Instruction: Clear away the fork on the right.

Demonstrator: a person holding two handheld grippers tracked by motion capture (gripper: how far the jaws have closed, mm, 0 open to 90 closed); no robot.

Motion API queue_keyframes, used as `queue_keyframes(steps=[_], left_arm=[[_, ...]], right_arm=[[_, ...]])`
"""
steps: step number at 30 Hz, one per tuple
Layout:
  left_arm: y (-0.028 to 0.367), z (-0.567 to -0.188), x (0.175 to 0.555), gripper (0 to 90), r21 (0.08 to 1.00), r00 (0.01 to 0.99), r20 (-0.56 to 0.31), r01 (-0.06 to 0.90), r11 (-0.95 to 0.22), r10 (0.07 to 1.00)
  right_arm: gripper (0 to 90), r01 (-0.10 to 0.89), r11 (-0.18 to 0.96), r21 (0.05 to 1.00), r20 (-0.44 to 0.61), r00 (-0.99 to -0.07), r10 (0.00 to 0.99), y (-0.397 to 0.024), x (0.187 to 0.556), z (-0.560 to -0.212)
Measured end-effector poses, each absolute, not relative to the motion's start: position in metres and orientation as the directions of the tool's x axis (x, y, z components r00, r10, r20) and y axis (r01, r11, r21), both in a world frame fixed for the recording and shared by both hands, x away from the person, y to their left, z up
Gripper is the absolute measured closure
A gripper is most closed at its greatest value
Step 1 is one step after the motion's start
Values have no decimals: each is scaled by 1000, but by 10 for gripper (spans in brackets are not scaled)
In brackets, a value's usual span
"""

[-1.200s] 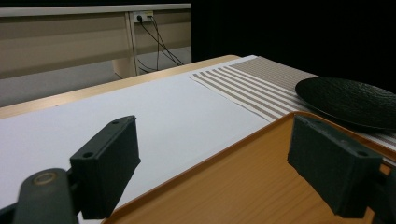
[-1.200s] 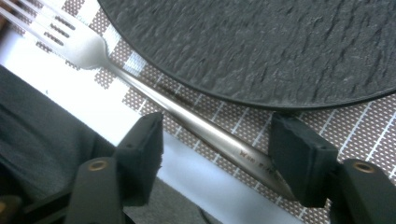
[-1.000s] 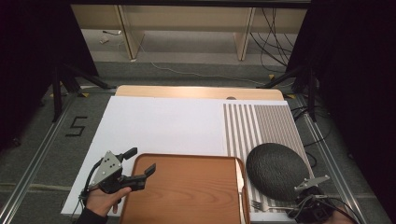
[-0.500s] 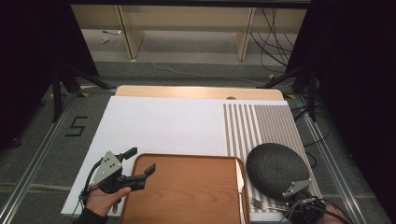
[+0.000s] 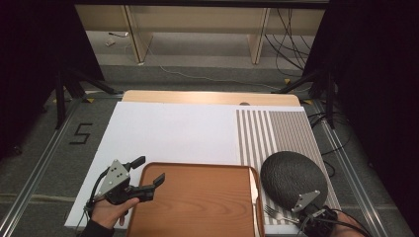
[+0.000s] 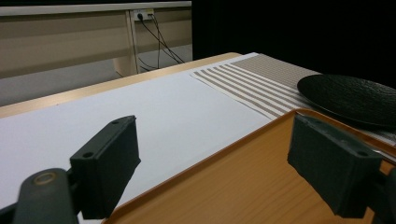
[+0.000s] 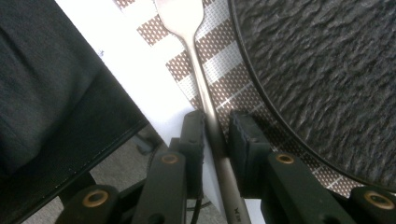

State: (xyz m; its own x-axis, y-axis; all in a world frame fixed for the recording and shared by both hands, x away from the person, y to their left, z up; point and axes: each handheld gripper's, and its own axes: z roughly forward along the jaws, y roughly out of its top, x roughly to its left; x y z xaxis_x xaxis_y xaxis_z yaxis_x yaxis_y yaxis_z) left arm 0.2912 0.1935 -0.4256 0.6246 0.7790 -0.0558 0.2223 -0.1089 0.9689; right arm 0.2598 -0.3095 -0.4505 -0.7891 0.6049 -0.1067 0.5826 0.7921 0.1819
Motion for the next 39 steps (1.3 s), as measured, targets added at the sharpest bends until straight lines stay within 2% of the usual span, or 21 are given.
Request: queue_keyframes(steps=[13,25,39], left_arm=[[194,-426,291,159,969,624,-55,222,-109,779],[194,-426,291,159,969,624,-54,221,-110,780],[194,-426,291,159,969,624,-55,221,-109,780]], right_arm=[[830,503,851,149,-124,-845,521,-303,259,-451],[838,489,856,167,-105,-855,509,-303,259,-448],[839,501,781,373,-34,-834,551,-296,262,-431]])
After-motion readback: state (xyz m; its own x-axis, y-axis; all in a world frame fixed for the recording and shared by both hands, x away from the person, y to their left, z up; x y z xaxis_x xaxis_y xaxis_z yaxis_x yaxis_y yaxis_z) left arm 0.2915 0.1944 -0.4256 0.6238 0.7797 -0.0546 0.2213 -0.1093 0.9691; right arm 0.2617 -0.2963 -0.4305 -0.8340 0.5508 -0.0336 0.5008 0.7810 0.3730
